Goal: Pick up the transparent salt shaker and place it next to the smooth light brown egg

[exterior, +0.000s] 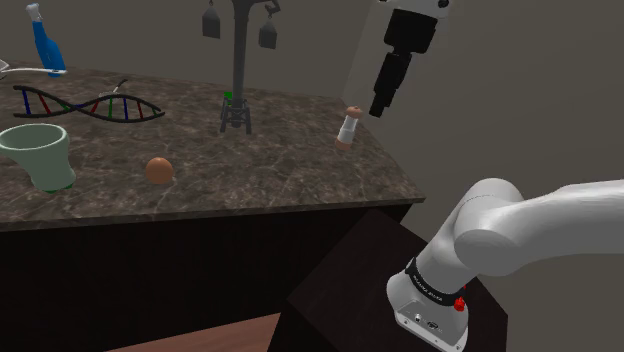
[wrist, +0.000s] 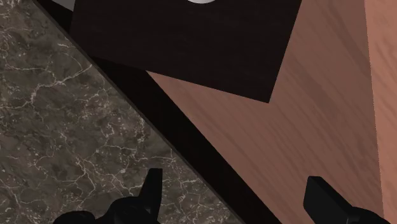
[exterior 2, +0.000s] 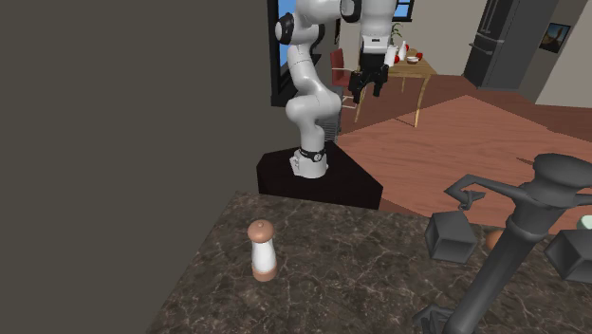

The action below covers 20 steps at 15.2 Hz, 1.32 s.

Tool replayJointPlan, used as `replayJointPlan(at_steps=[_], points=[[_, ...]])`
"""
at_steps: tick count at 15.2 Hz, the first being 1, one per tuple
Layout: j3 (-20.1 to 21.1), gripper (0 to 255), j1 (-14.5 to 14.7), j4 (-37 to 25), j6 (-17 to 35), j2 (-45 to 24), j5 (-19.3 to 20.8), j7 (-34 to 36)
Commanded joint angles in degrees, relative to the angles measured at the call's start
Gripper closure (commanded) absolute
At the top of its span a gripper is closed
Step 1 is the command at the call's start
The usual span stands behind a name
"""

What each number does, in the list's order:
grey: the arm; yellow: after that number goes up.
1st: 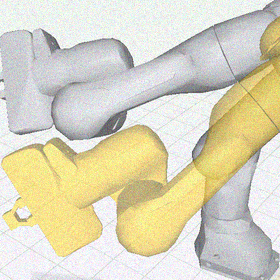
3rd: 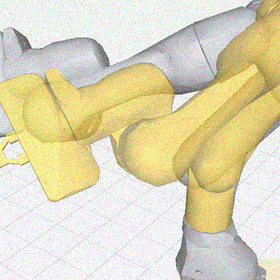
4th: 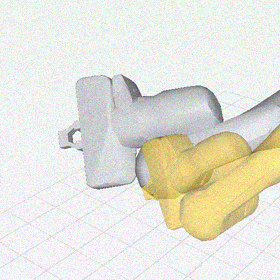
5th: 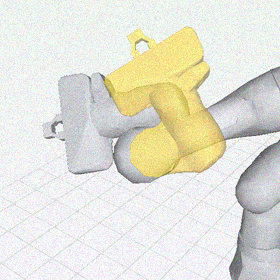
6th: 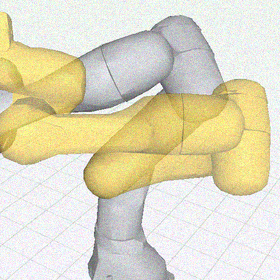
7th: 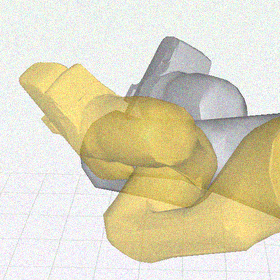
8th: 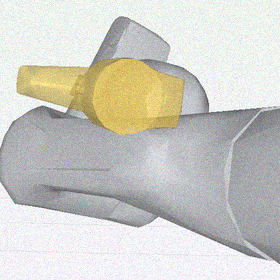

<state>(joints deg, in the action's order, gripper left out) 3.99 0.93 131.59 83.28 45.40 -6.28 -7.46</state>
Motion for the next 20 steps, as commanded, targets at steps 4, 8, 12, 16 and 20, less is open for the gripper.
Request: replayJointPlan(at_steps=[4,8,12,16,20], points=[[-2.73,0,-1.25,1.18,3.39,-2.02,2.43,-3.23],[-6.36,0,-2.89,1.85,8.05,-5.6,5.34,-7.34],[-9.98,0,-4.38,1.44,12.76,-10.13,7.73,-11.26],[-13.51,0,-5.69,-0.06,17.33,-15.51,9.42,-15.12],[-16.96,0,-6.75,-2.65,21.57,-21.62,10.24,-19.01]])
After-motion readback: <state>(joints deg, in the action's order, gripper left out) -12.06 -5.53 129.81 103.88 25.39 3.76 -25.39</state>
